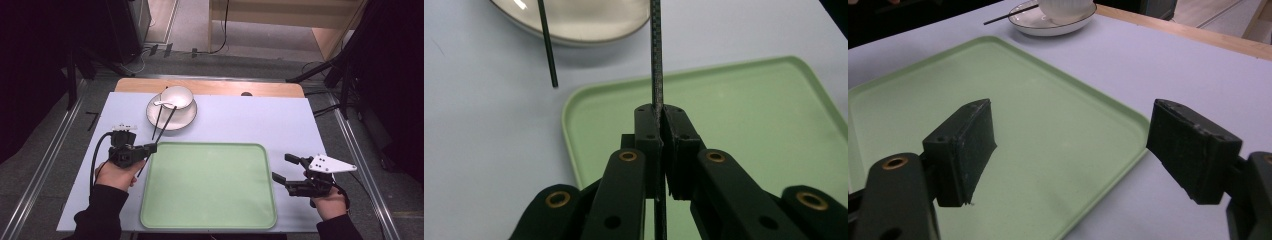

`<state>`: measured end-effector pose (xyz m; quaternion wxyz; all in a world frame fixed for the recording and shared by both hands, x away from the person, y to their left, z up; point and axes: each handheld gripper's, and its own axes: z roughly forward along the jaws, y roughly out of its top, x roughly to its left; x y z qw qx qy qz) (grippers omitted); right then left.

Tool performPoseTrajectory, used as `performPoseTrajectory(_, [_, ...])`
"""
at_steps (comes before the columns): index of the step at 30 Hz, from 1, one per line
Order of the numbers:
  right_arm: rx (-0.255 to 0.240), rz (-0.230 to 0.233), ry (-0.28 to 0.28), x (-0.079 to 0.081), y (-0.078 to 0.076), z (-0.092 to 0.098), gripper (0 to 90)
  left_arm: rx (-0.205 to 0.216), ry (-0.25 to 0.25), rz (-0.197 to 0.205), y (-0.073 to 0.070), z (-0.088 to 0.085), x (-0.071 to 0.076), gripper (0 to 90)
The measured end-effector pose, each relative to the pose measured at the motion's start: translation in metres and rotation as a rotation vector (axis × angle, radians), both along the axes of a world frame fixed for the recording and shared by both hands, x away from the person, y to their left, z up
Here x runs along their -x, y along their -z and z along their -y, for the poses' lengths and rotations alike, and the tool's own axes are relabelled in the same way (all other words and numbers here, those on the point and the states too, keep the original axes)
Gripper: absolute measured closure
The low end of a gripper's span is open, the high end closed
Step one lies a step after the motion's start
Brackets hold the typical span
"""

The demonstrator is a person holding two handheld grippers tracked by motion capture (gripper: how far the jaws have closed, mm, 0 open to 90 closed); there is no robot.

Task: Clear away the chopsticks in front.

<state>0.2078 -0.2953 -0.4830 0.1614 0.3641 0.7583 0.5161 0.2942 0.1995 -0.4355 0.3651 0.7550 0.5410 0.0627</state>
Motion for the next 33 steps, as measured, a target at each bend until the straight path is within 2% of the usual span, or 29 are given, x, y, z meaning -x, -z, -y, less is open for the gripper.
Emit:
performPoseTrajectory(3, [0.001,0.0,-0.001,0.0,0.0,0.0,19.8,0.008,0.008,-0.009,0.005,0.001,0.011,87.5])
performPoseTrajectory(6, [0.002,0.001,-0.002,0.0,0.0,0.0,19.8,-0.002,0.018,-0.011,0.009,0.003,0.022,87.5])
performPoseTrajectory(10, [0.001,0.0,-0.001,0.0,-0.001,0.0,19.8,0.007,0.019,-0.035,0.018,0.001,0.034,87.5])
performPoseTrajectory(13, [0.001,0.002,-0.004,0.0,-0.001,-0.001,19.8,0.003,0.01,-0.064,0.027,-0.001,0.041,87.5])
performPoseTrajectory(17, [0.001,0.004,-0.005,0.0,-0.001,-0.001,19.8,-0.017,0.03,-0.088,0.035,0.002,0.051,87.4])
performPoseTrajectory(21, [0.002,0.003,-0.006,0.0,-0.002,-0.001,19.8,-0.027,0.052,-0.121,0.044,0.008,0.053,87.4])
performPoseTrajectory(27, [-0.001,0.008,0.002,0.001,-0.003,0.001,19.8,-0.046,0.053,-0.16,0.052,0.01,0.05,87.3])
performPoseTrajectory(33, [0.0,0.007,0.0,0.002,-0.003,0.001,19.8,-0.072,0.073,-0.179,0.059,0.017,0.047,87.1])
